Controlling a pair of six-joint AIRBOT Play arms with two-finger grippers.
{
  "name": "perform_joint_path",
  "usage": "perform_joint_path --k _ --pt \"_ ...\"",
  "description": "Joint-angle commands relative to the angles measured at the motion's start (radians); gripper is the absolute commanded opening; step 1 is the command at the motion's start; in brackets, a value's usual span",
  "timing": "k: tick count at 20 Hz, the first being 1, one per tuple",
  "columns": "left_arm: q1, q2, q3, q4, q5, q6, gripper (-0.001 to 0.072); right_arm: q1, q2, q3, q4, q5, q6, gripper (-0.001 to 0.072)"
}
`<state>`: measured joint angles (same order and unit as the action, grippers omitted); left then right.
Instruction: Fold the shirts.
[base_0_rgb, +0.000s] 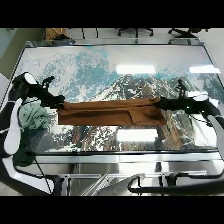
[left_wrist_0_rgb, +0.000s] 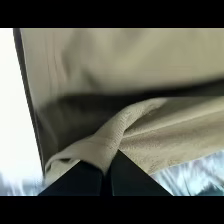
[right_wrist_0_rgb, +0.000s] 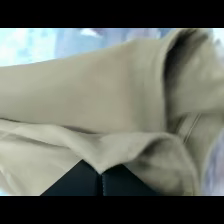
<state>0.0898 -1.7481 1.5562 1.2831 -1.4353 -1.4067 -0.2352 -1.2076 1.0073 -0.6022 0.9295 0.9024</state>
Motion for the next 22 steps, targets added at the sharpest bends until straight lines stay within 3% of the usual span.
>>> perform_joint_path --k 1,2,3,4,6,8,11,17,22 --pt "-0.01 -0.152 0.132 -0.032 0.003 0.0 0.0022 0.023 -0.133 0.067 0.007 -0.042 -0.055 0.0045" --pt "-0.01 -0.179 0.162 -0.054 -0.023 0.006 0.009 0.014 -0.129 0.082 -0.002 -0.029 -0.058 0.0211" --pt "-0.011 -0.196 0.19 -0.08 -0.058 0.017 0.0462 0.0 -0.115 0.107 -0.018 0.005 -0.058 0.0391" --pt "-0.012 -0.211 0.219 -0.1 -0.093 0.019 0.0697 -0.019 -0.095 0.129 -0.053 0.041 -0.057 0.0449" --pt "-0.012 -0.216 0.265 -0.106 -0.15 0.019 0.0698 -0.058 -0.053 0.142 -0.15 0.055 -0.002 0.0656" --pt "-0.012 -0.216 0.318 -0.108 -0.195 0.018 0.0698 -0.092 -0.046 0.14 -0.211 0.089 0.06 0.0662" --pt "-0.012 -0.21 0.358 -0.109 -0.206 -0.016 0.0698 -0.103 -0.087 0.139 -0.211 0.153 0.06 0.0662" --pt "-0.031 -0.209 0.36 -0.16 -0.212 -0.016 0.0698 -0.103 -0.168 0.139 -0.012 0.194 0.017 0.0662" --pt "-0.043 -0.209 0.36 -0.161 -0.207 -0.017 0.0697 -0.093 -0.228 0.14 0.005 0.198 0.018 0.0662"
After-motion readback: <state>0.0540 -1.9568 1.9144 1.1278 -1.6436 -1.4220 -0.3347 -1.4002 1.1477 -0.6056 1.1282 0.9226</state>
